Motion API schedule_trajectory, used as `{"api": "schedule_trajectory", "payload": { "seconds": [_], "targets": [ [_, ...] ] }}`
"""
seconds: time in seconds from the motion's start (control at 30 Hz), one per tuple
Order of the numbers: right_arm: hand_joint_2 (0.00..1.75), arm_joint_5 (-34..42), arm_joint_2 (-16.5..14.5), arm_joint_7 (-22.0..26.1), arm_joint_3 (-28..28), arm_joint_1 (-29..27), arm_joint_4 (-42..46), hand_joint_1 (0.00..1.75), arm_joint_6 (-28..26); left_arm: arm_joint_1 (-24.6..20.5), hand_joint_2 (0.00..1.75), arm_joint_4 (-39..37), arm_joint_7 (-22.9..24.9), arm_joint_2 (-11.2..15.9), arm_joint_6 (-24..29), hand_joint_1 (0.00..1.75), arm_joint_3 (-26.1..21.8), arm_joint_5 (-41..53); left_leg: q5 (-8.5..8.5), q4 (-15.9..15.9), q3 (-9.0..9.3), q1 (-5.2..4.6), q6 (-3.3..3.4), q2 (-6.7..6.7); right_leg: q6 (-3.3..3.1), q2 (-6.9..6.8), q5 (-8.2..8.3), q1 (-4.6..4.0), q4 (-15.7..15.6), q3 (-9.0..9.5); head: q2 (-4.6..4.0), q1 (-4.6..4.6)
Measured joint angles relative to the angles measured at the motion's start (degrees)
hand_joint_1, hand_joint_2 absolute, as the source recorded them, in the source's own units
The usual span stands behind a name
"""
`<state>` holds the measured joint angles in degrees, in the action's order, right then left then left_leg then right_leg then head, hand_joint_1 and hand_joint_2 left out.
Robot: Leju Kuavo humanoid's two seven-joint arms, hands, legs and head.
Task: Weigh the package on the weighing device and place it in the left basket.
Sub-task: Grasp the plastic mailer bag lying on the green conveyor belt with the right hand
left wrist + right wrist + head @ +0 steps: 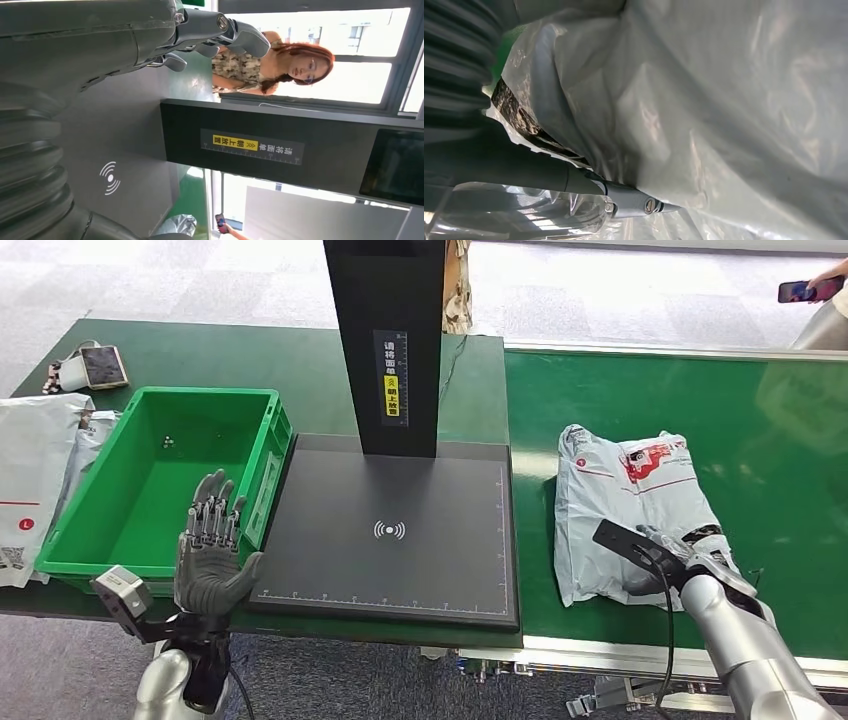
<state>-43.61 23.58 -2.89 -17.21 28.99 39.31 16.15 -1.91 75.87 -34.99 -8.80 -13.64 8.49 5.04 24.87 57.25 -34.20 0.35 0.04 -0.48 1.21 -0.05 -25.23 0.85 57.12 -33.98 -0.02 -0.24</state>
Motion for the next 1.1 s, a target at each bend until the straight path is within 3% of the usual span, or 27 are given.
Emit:
{"api": "schedule_trajectory", "payload": {
  "seconds": [0.77,0.9,1.1],
  "targets": [
    [1.75,-1.44,0.31,0.01,-4.39,1.93,2.0,1.75,-2.12,1.13,1.75,0.03,-0.53,0.53,1.16,0.0,-0.08,-1.37,0.0,0.0,0.0,0.0,0.01,0.0,0.01,0.0,0.0,0.0,0.0,0.02,0.0,0.0],
    [1.75,-1.78,-0.19,-0.46,-4.03,1.83,3.5,1.75,-9.7,2.7,1.75,1.11,-0.76,0.52,1.27,0.0,-0.44,-1.6,0.0,-0.01,-0.03,0.0,0.01,0.01,0.0,0.02,0.0,-0.01,0.01,0.02,0.0,0.01],
    [1.75,-1.28,-3.66,-0.24,0.15,1.62,9.19,1.75,-21.81,5.51,1.75,4.84,-0.21,0.4,1.52,0.0,-1.5,-1.65,0.0,-0.01,-0.03,0.01,0.01,0.01,0.01,-0.01,-0.01,-0.03,0.01,-0.01,0.0,-0.01]
  ]
}}
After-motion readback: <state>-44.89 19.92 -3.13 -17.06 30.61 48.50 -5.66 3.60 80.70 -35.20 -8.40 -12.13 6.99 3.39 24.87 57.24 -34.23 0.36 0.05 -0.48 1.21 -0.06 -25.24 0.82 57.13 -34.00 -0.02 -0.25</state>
